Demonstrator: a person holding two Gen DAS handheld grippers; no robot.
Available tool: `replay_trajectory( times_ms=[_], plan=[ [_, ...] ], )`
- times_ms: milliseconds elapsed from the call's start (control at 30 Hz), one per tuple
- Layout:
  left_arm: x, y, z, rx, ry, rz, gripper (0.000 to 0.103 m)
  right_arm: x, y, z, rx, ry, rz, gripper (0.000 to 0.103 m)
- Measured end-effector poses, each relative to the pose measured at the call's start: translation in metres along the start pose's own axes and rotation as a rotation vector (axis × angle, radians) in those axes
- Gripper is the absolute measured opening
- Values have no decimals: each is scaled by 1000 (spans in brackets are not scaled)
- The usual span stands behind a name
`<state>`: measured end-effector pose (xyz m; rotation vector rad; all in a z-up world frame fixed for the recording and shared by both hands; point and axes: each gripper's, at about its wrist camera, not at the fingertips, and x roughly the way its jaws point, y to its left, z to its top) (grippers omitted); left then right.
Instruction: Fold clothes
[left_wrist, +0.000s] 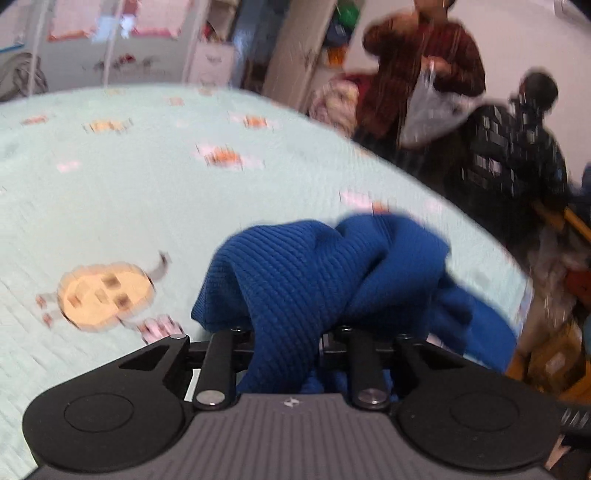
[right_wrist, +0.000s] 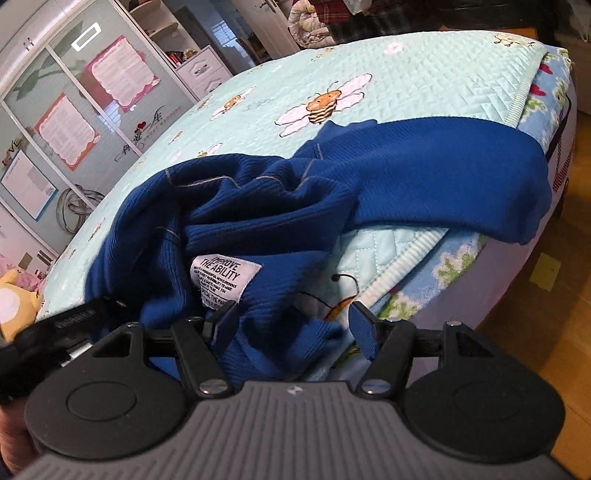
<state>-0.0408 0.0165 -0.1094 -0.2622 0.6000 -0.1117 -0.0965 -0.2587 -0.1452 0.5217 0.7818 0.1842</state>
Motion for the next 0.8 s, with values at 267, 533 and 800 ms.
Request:
replay_trajectory(
  times_ms=[267, 533, 800],
  plan=[
    [-118, 36, 83, -5, -359, 88, 22, -17, 36, 6, -75, -56, 49, 65],
    [-250, 53, 113, 243, -606, 311, 23, -22, 85, -13, -172, -41, 151, 68],
    [-316, 117, 77, 119, -559, 542, 28, -26, 131, -34, -263, -15, 246, 68]
  ],
)
